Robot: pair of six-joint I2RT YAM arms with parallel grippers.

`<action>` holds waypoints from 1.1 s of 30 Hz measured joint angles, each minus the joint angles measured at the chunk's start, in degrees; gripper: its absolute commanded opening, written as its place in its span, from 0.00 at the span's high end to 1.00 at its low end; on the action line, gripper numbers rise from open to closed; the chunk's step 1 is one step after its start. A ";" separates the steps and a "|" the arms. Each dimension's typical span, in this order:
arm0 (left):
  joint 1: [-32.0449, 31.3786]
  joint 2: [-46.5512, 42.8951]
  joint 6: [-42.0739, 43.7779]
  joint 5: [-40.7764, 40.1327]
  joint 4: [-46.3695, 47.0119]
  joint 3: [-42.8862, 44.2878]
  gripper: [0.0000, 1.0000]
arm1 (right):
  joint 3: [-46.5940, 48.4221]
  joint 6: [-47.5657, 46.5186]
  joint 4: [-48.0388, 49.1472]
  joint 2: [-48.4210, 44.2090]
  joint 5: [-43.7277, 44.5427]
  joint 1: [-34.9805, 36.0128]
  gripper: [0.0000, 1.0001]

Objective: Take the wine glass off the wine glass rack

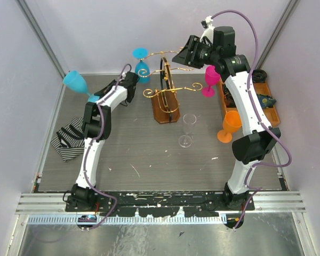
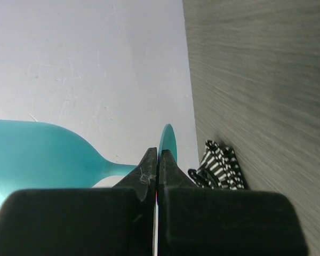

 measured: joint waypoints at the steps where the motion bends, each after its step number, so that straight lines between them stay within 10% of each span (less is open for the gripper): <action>1: -0.15 0.00 -1.46 0.31 -1.77 0.00 1.00 | -0.22 0.04 -0.02 0.02 -0.13 -0.09 0.46; 14: 0.15 5.20 -24.83 4.92 -25.97 4.35 1.00 | -2.16 1.09 1.99 0.26 -1.90 -0.83 0.46; 33: 3.78 9.62 -28.22 7.41 -27.69 5.42 1.00 | -2.25 2.25 3.45 1.60 -3.39 -0.83 0.47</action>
